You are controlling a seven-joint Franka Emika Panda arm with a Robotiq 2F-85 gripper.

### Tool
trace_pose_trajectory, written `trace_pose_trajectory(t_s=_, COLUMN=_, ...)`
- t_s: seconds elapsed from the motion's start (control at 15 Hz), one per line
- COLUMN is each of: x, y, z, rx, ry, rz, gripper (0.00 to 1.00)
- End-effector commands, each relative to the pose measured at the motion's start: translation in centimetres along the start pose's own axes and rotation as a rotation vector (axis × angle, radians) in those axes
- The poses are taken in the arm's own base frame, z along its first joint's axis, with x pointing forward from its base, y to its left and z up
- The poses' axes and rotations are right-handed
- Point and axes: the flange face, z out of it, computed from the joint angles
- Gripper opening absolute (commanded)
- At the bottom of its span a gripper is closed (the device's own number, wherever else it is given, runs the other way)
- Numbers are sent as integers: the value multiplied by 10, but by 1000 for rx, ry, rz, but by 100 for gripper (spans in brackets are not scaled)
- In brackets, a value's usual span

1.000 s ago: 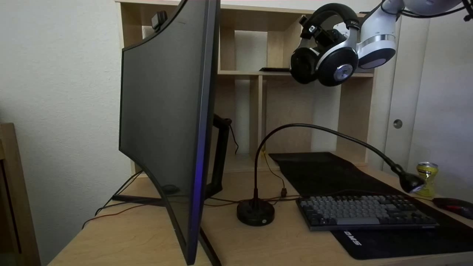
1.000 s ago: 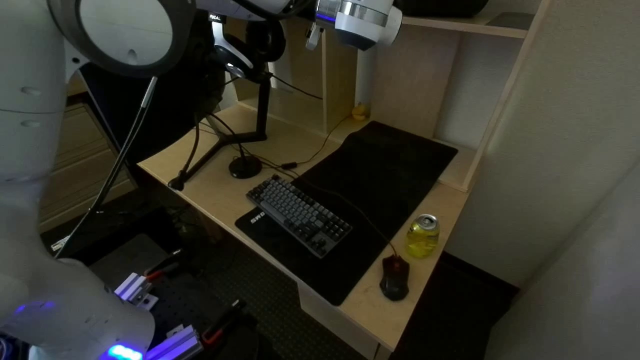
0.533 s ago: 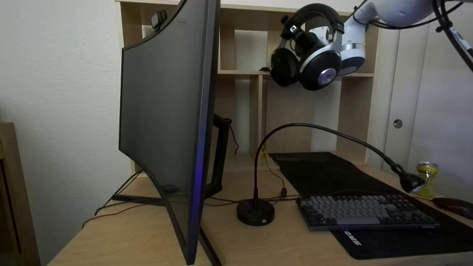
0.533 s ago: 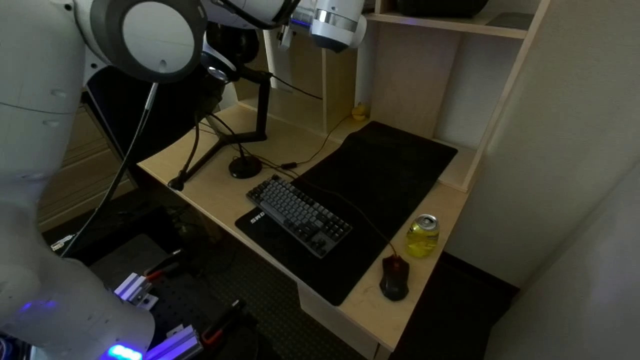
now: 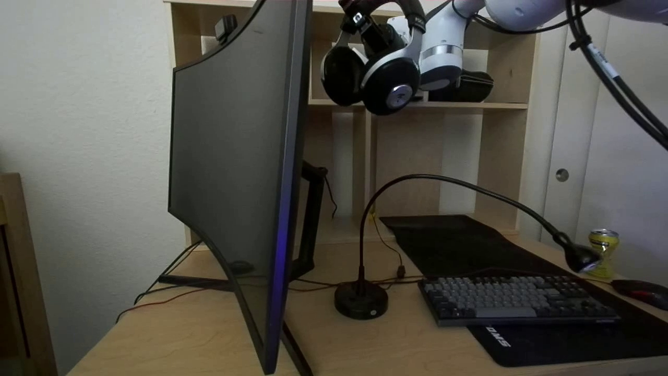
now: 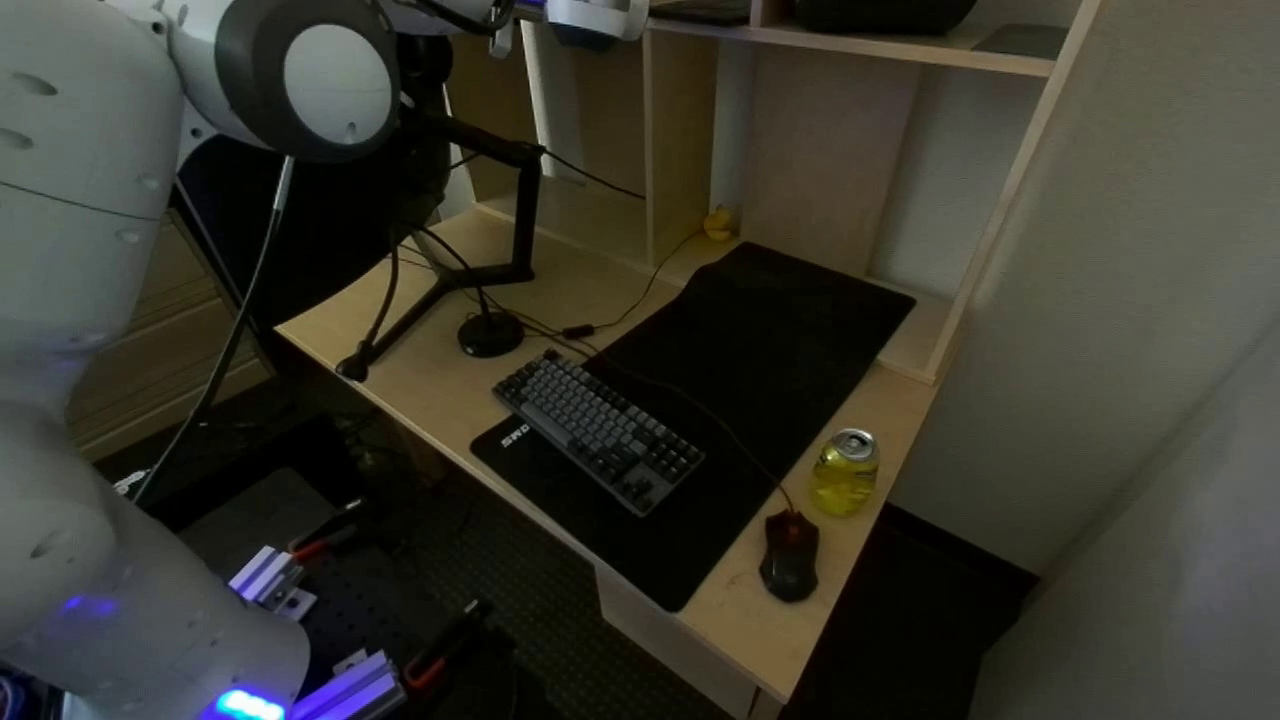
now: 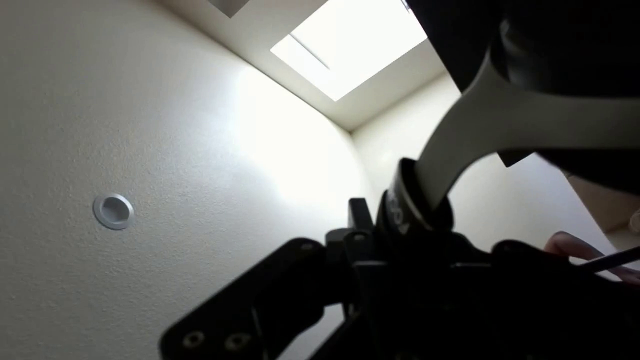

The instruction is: Hang the headsets on the desktop stand

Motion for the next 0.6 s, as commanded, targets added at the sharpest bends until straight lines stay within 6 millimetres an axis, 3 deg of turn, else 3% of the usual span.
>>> trace_pose_trajectory(t_s=0.0, x=-24, y=5, z=-5, rx=60, ry=-119, rz=10, gripper=5)
trace_pose_trajectory(t_s=0.13, x=-46, y=17, z=6, rx=85, ry=-184, rz=-21, gripper=5)
trace_pose_trajectory(t_s=0.27, x=-66, y=37, z=34, rx=103, ry=-243, rz=-67, gripper=5)
trace_pose_trajectory(t_s=0.4, x=-71, y=44, z=35, rx=124, ry=-297, rz=-102, gripper=5)
trace_pose_trajectory(t_s=0.53, x=-95, y=49, z=51, rx=105, ry=-328, rz=-139, gripper=5)
